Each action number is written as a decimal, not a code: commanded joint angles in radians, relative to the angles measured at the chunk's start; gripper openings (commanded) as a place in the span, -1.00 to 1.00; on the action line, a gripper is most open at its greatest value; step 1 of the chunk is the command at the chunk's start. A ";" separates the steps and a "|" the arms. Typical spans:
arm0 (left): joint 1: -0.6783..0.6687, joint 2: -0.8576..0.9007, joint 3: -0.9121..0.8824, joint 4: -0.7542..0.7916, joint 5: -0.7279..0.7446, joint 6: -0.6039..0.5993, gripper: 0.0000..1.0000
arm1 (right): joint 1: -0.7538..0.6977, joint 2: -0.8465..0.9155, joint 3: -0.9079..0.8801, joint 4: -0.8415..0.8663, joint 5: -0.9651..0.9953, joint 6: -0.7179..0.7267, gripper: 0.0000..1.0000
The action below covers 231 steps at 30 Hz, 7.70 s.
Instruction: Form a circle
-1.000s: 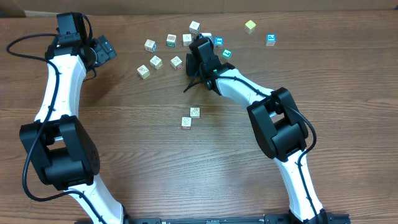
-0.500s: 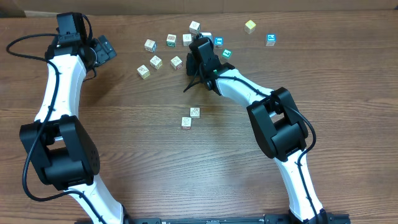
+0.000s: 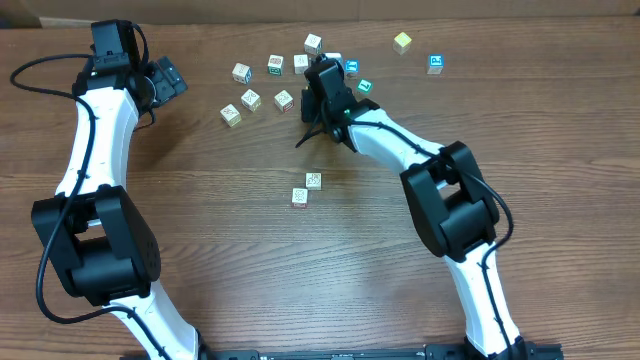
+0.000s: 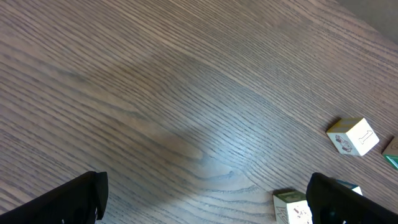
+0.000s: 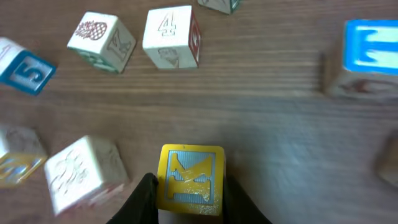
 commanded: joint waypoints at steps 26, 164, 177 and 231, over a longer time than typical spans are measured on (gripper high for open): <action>-0.007 -0.011 0.011 0.002 0.001 -0.003 0.99 | 0.046 -0.497 -0.197 -0.803 -0.279 0.206 -0.82; -0.007 -0.011 0.011 0.002 0.001 -0.003 0.99 | 0.213 -0.487 -0.568 -0.483 -0.309 0.764 -0.93; -0.007 -0.011 0.011 0.002 0.001 -0.003 0.99 | 0.249 -0.487 -0.569 -0.472 -0.277 0.790 -0.93; -0.007 -0.011 0.011 0.002 0.001 -0.003 0.99 | 0.232 -0.425 -0.451 -0.553 -0.042 0.006 0.36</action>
